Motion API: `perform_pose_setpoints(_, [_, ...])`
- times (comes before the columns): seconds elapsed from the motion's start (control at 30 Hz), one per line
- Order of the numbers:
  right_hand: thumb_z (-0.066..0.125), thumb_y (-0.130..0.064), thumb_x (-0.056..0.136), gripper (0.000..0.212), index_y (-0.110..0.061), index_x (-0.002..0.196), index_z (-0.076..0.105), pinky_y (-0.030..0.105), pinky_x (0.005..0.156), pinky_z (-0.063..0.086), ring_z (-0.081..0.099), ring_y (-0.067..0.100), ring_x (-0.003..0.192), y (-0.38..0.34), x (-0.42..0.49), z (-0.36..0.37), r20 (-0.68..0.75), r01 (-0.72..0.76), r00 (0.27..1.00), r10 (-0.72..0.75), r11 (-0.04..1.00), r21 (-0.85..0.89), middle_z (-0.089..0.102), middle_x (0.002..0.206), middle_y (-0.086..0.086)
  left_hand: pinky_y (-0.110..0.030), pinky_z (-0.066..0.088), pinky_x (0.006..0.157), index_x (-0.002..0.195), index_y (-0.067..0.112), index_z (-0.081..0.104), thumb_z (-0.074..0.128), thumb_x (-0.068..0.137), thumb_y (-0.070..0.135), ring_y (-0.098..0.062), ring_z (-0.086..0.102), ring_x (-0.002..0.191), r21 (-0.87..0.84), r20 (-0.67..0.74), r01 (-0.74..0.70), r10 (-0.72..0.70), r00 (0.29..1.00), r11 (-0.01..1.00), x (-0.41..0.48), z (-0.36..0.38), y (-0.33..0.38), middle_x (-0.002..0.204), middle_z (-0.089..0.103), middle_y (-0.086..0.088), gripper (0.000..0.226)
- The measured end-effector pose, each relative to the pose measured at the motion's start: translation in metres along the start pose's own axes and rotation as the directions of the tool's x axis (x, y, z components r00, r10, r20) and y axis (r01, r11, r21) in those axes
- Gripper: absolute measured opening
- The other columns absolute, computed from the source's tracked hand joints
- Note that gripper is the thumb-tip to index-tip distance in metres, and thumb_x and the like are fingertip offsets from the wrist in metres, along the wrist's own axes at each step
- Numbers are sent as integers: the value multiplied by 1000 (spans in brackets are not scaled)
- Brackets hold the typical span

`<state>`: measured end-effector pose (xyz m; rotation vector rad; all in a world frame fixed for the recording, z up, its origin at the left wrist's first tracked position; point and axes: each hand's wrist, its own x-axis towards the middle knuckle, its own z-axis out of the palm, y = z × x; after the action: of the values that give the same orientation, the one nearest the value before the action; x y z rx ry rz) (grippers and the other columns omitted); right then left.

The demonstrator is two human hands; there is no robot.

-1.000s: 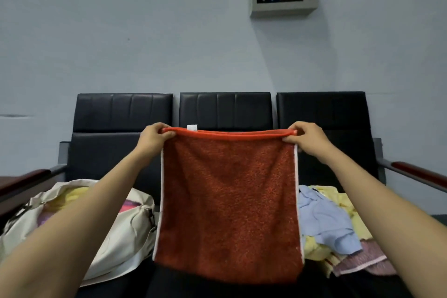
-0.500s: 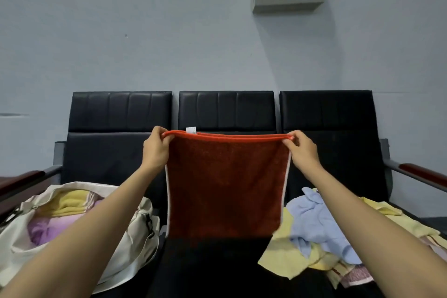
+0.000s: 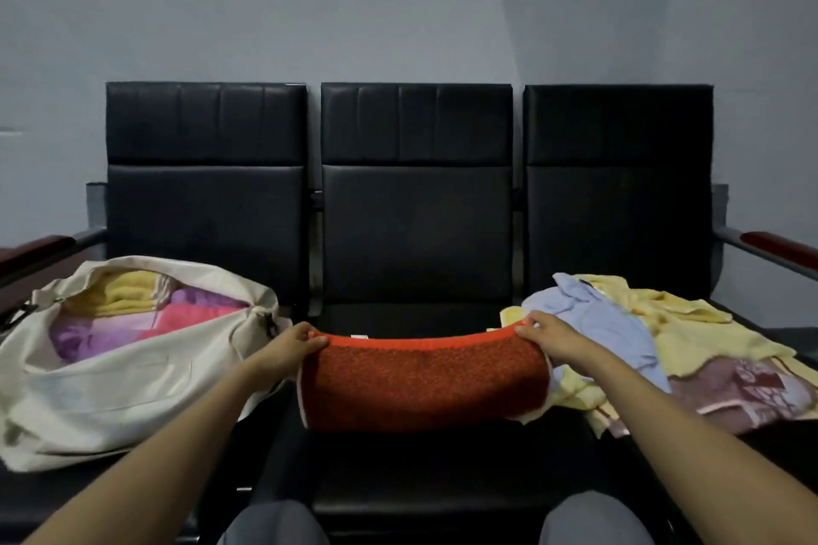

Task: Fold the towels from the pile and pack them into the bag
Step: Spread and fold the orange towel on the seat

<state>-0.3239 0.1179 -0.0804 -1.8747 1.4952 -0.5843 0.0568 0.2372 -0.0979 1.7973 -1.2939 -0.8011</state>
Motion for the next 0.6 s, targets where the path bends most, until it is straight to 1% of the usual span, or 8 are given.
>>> perform_pose_setpoints(0.07, [50, -30, 98, 20, -17, 83, 47, 30, 67, 38, 52, 21, 84, 15, 3, 19, -3, -44, 999, 44, 997, -66, 54, 82, 1, -27, 45, 66, 94, 9, 53, 56, 96, 23, -13, 54, 78, 94, -4, 73, -73, 997, 993, 5, 14, -21, 87, 57, -5, 14])
perform_pose_setpoints(0.13, [48, -28, 98, 18, -13, 89, 47, 33, 76, 39, 55, 28, 95, 26, 10, 38, -48, -72, 997, 66, 989, -131, 59, 94, 10, -32, 46, 72, 83, 13, 50, 57, 95, 25, -16, 55, 77, 131, -64, 115, -107, 992, 985, 13, 26, -34, 82, 57, -6, 18])
perform_pose_setpoints(0.2, [48, -28, 99, 18, -10, 95, 49, 35, 83, 40, 56, 34, 106, 34, 17, 54, -110, -104, 990, 87, 982, -157, 62, 108, 18, -34, 44, 75, 79, 13, 48, 59, 94, 25, -27, 61, 88, 104, -123, 146, -133, 983, 984, 23, 38, -43, 92, 64, -16, 21])
perform_pose_setpoints(0.27, [49, -28, 98, 25, -4, 103, 53, 37, 85, 41, 56, 37, 107, 39, 22, 64, -188, -119, 978, 92, 983, -139, 63, 111, 21, -33, 37, 71, 78, 13, 48, 58, 93, 27, -35, 61, 99, 90, -175, 175, -158, 972, 980, 33, 48, -48, 101, 65, -23, 23])
perform_pose_setpoints(0.33, [49, -30, 99, 29, -3, 106, 54, 38, 82, 42, 58, 38, 103, 41, 26, 69, -257, -110, 963, 83, 990, -93, 64, 108, 22, -32, 35, 72, 83, 8, 51, 56, 94, 27, -35, 60, 101, 44, -215, 197, -183, 959, 979, 41, 55, -49, 100, 65, -22, 22])
perform_pose_setpoints(0.43, [49, -31, 99, 22, -10, 98, 51, 35, 72, 39, 60, 36, 95, 35, 34, 70, -324, -52, 945, 50, 999, 0, 65, 99, 20, -35, 39, 81, 101, 0, 57, 53, 96, 28, -32, 58, 105, -21, -306, 182, -180, 935, 983, 52, 61, -48, 103, 64, -16, 28])
perform_pose_setpoints(0.5, [51, -32, 98, 20, -12, 94, 51, 33, 69, 37, 60, 36, 93, 32, 45, 70, -332, -27, 943, 32, 999, 18, 66, 96, 20, -34, 37, 82, 108, 0, 55, 51, 97, 27, -33, 57, 107, -43, -345, 175, -179, 921, 984, 57, 63, -48, 108, 62, -18, 29])
perform_pose_setpoints(0.6, [53, -32, 97, 27, -6, 103, 58, 32, 71, 37, 59, 36, 98, 30, 65, 73, -306, -50, 951, 54, 998, 23, 66, 101, 19, -35, 36, 80, 108, 0, 52, 49, 98, 28, -35, 56, 106, -4, -373, 180, -168, 912, 984, 66, 65, -49, 110, 62, -21, 29])
